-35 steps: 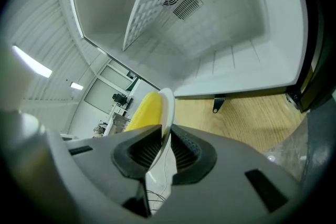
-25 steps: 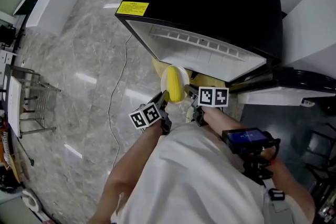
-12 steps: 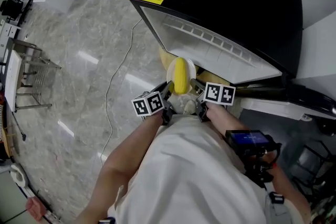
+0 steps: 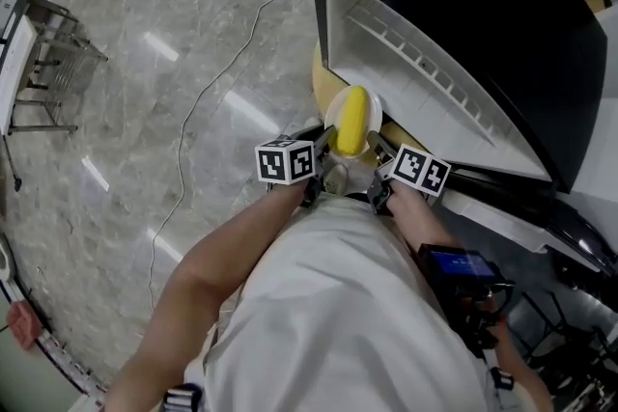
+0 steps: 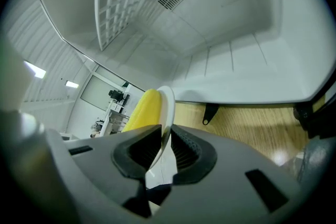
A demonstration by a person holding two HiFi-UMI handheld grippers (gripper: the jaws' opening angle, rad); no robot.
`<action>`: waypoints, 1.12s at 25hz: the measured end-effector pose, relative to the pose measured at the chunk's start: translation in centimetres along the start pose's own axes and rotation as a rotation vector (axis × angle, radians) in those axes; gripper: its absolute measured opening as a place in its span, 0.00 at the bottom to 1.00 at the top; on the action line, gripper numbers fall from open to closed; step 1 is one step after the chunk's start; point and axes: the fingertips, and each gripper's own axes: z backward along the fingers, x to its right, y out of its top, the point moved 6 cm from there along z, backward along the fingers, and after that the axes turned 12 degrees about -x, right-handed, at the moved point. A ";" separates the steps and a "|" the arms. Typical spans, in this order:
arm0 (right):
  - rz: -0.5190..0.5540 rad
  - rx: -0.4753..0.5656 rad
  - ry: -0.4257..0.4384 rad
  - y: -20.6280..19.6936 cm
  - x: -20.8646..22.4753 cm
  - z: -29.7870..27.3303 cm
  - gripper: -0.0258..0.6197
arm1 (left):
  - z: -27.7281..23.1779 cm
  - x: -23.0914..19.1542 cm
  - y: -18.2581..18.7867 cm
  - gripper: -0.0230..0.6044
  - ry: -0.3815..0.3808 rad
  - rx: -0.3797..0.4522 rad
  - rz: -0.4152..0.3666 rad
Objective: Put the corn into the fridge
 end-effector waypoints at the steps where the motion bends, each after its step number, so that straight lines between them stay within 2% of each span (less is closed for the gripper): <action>1: -0.001 -0.001 -0.005 0.2 0.2 -0.2 0.13 | -0.3 -0.2 0.2 0.14 -0.002 -0.002 -0.002; 11: -0.050 0.019 -0.020 0.9 2.7 -2.0 0.13 | -3.1 -1.4 0.8 0.14 -0.003 -0.025 -0.038; 28: 0.016 0.025 -0.065 3.7 3.7 -2.8 0.13 | -5.5 -2.0 2.4 0.14 -0.022 0.016 -0.044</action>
